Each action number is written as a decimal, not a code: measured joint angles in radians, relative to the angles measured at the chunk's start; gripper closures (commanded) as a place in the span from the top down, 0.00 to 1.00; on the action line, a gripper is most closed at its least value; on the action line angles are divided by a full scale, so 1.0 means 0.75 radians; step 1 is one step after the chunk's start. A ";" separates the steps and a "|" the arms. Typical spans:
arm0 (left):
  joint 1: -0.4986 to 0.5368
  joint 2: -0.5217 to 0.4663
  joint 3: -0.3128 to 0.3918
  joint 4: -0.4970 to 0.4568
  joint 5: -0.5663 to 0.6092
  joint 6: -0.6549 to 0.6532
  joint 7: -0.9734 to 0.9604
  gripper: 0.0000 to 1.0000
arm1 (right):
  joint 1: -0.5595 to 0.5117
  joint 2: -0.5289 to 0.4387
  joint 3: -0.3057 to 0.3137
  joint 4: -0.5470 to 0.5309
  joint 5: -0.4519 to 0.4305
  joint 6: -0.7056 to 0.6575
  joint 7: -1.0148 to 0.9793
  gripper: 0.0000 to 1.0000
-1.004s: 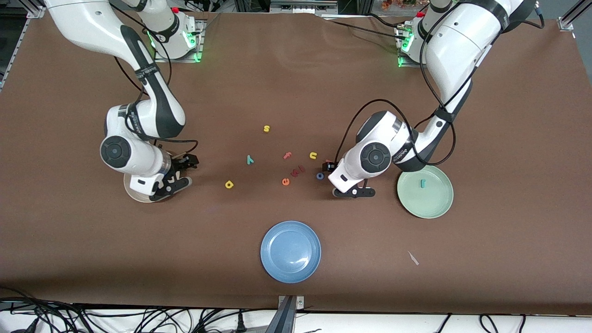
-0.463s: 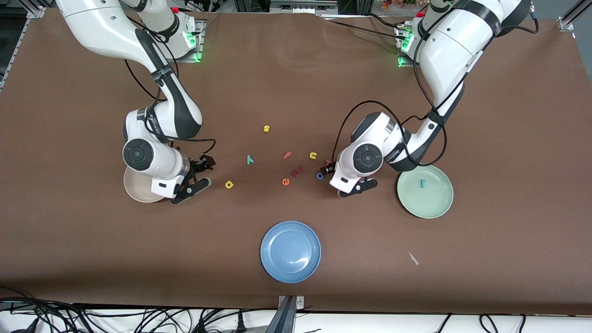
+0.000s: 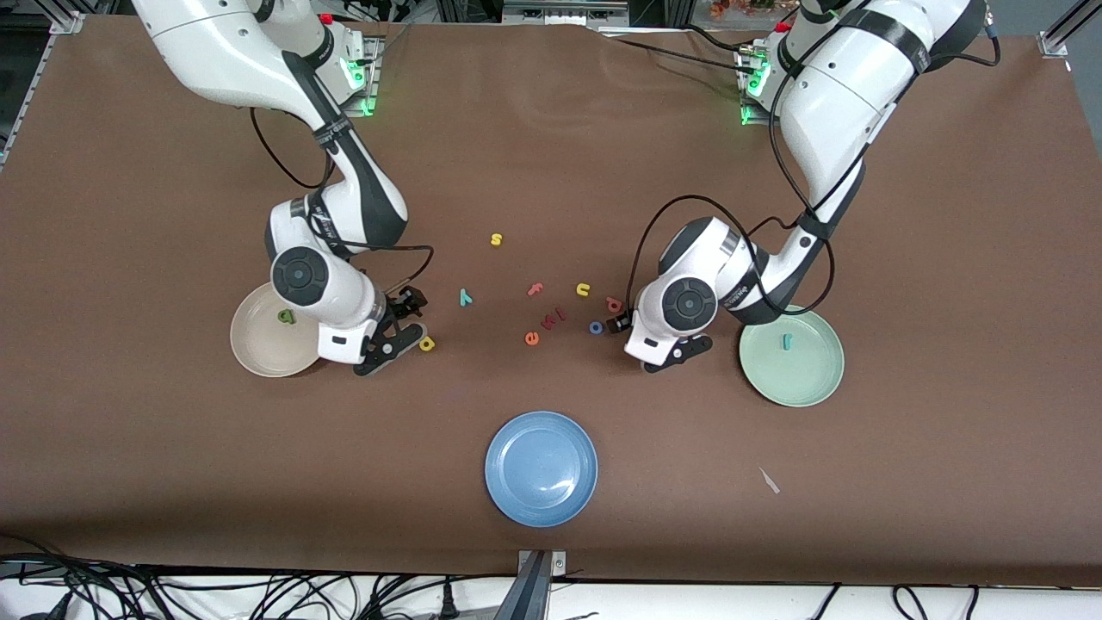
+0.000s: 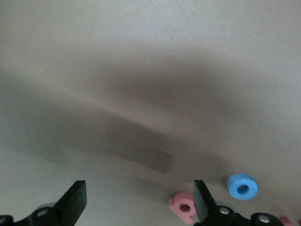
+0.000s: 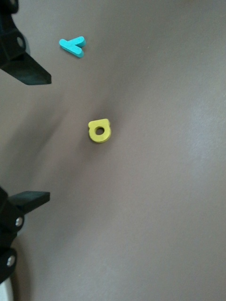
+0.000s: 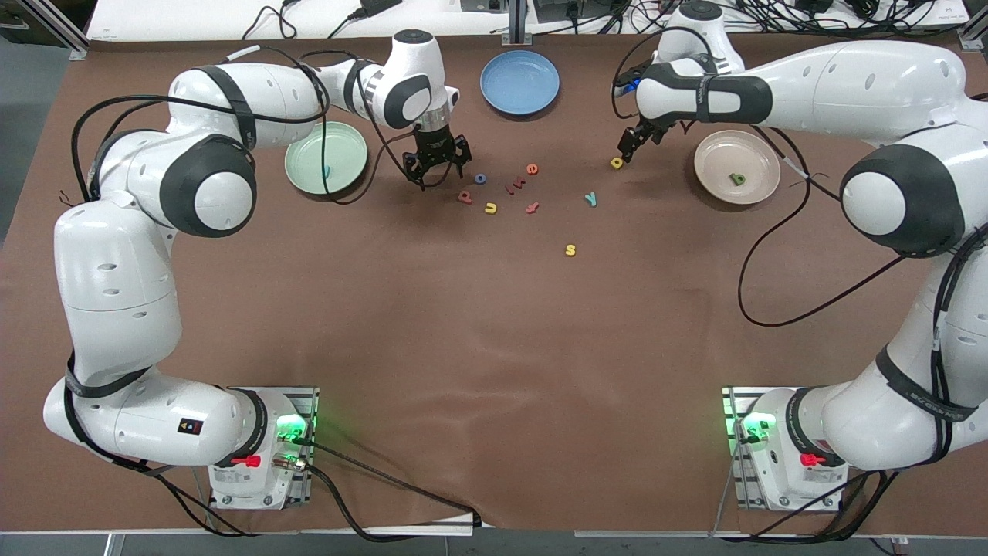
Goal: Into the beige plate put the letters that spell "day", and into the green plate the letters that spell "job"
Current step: 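Move the left gripper to the pink p while the right gripper reaches the yellow d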
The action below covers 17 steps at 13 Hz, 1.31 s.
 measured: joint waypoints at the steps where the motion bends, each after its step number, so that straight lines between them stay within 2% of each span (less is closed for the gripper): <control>1: 0.000 0.000 0.000 0.003 -0.002 0.000 -0.064 0.99 | 0.003 0.008 0.000 0.001 -0.008 0.020 -0.011 1.00; 7: -0.037 0.002 -0.004 0.001 -0.013 0.000 -0.581 0.99 | 0.003 0.064 -0.003 0.002 -0.012 0.167 -0.140 1.00; 11: -0.041 0.031 -0.001 0.001 -0.197 0.083 -0.707 0.97 | 0.047 0.103 0.000 0.003 -0.012 0.215 -0.162 1.00; 14: -0.041 0.042 0.001 0.001 -0.217 0.100 -0.796 0.96 | 0.068 0.140 0.000 0.003 -0.032 0.234 -0.162 0.99; 16: -0.040 0.049 0.002 0.001 -0.219 0.102 -0.827 0.90 | 0.067 0.148 -0.004 0.005 -0.084 0.236 -0.162 0.92; 17: -0.040 0.051 0.003 0.001 -0.221 0.102 -0.838 0.78 | 0.066 0.150 -0.006 0.005 -0.096 0.236 -0.162 0.92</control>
